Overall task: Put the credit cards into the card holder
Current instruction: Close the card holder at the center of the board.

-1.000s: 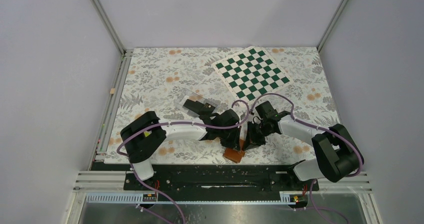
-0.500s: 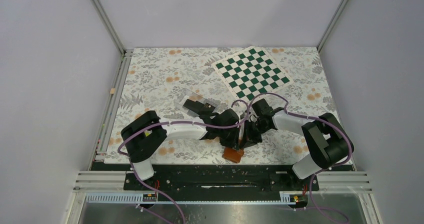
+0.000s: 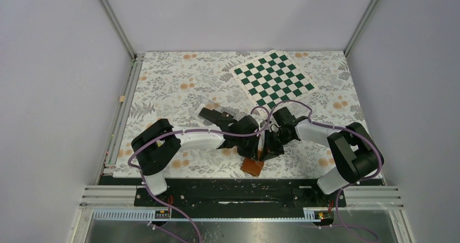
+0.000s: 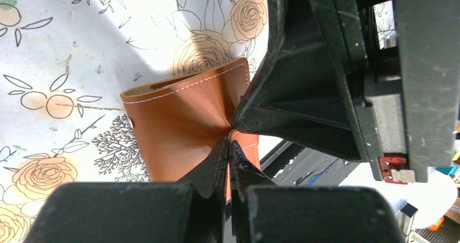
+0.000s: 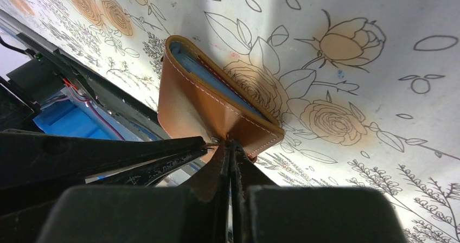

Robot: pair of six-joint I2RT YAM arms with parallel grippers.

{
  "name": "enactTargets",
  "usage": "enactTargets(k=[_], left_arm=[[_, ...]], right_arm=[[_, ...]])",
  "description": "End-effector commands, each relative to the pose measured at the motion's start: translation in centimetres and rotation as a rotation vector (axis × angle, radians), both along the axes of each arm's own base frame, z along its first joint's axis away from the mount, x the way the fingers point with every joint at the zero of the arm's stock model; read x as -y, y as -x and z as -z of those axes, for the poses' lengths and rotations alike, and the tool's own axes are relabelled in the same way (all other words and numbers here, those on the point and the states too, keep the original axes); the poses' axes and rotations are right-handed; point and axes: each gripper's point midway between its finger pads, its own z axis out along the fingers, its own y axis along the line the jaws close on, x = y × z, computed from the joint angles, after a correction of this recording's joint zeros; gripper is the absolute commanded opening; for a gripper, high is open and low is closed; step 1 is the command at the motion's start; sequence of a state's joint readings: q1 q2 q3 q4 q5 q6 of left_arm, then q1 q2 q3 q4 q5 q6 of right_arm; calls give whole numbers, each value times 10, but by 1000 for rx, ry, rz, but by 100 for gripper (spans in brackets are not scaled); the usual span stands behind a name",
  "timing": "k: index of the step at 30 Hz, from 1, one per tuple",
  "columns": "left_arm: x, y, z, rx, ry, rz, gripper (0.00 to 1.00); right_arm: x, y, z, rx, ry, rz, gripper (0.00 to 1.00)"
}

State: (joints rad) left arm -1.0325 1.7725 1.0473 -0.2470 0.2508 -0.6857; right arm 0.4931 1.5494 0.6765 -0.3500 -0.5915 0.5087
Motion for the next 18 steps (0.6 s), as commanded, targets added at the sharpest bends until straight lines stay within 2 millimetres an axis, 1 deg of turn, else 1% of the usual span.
enactTargets(k=[1,13,15,18], left_arm=[[6,-21,0,48,8,-18,0],[-4,-22,16,10,-25,-51,0],[-4,-22,16,7,-26,-52,0],[-4,-22,16,7,-27,-52,0]], right_arm=[[7,0,6,35,61,-39,0],[1,5,-19,108,-24,-61,0],[-1,7,-20,109,-33,-67,0],[-2,11,-15,91,-26,-75,0]])
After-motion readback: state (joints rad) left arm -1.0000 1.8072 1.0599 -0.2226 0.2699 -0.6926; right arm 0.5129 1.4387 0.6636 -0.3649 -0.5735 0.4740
